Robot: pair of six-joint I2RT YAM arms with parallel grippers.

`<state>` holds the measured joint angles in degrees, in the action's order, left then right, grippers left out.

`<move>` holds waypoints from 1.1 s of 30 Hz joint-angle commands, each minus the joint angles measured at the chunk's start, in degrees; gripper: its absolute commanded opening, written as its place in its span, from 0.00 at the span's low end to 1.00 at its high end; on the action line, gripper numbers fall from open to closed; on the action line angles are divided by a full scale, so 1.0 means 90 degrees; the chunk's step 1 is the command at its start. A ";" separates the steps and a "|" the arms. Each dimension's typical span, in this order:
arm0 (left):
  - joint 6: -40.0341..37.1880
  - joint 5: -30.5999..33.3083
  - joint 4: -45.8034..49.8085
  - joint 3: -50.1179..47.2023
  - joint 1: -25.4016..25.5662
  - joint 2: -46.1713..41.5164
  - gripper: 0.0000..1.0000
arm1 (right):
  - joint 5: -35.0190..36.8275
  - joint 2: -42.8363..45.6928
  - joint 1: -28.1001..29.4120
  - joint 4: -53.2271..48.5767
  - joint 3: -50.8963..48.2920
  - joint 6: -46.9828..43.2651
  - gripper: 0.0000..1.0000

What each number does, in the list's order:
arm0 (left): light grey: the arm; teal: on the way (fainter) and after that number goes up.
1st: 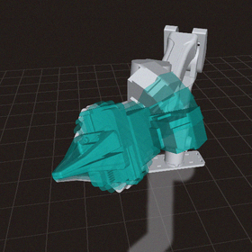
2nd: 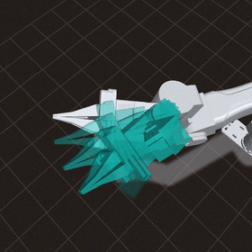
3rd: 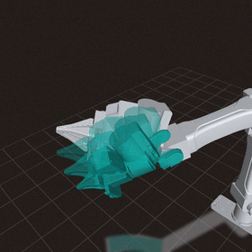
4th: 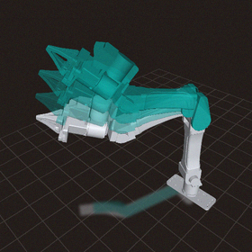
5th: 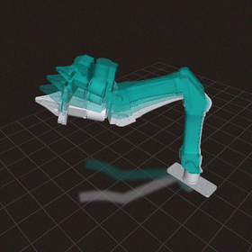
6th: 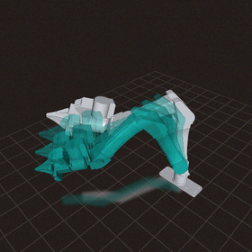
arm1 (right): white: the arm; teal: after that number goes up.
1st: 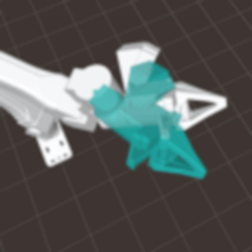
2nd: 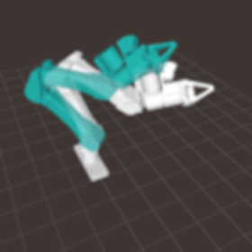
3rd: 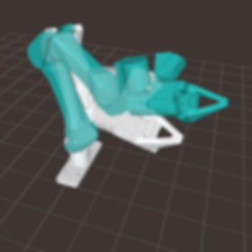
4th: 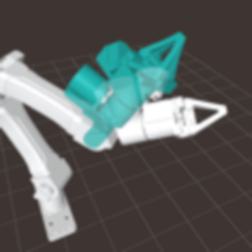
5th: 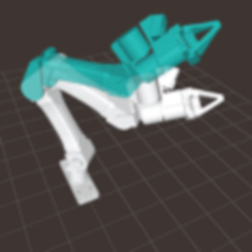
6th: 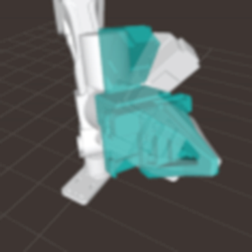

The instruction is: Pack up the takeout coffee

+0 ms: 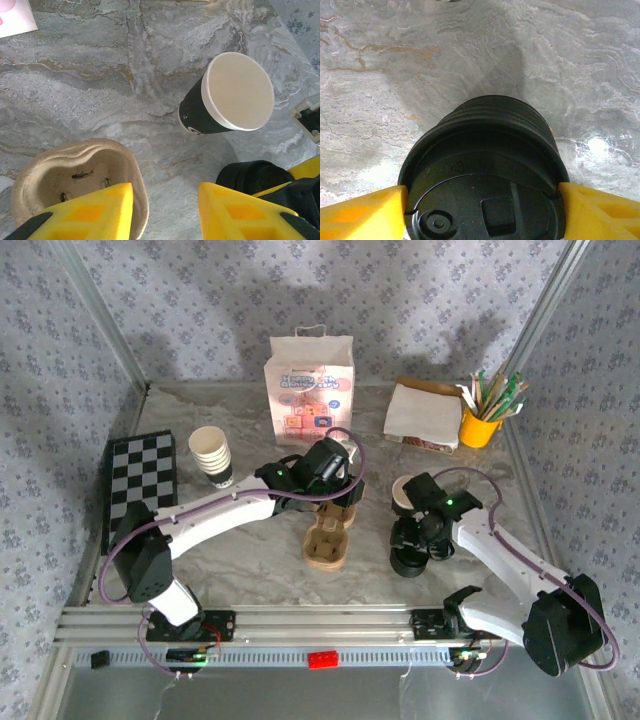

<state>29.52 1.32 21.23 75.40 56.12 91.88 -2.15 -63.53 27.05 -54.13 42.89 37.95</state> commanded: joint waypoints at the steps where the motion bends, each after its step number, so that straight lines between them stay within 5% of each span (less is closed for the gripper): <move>1: 0.0079 -0.0020 -0.0086 0.0007 -0.0044 -0.0244 0.39 | 0.0058 0.0129 0.0036 -0.0396 0.0191 -0.0032 0.76; 17: 0.0471 0.0060 -0.0247 0.0068 -0.0141 -0.0578 0.39 | 0.0625 0.0341 -0.0385 -0.1751 0.2035 -0.0645 0.77; 33: 0.1095 0.0177 -0.0834 0.0082 -0.0395 -0.0270 0.39 | 0.0703 -0.1680 -0.1048 -0.0548 0.3503 -0.1460 0.77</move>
<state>38.28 2.22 16.05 75.35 53.17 88.53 3.18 -76.66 18.06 -60.75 72.16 26.92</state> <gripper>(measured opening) 0.388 0.773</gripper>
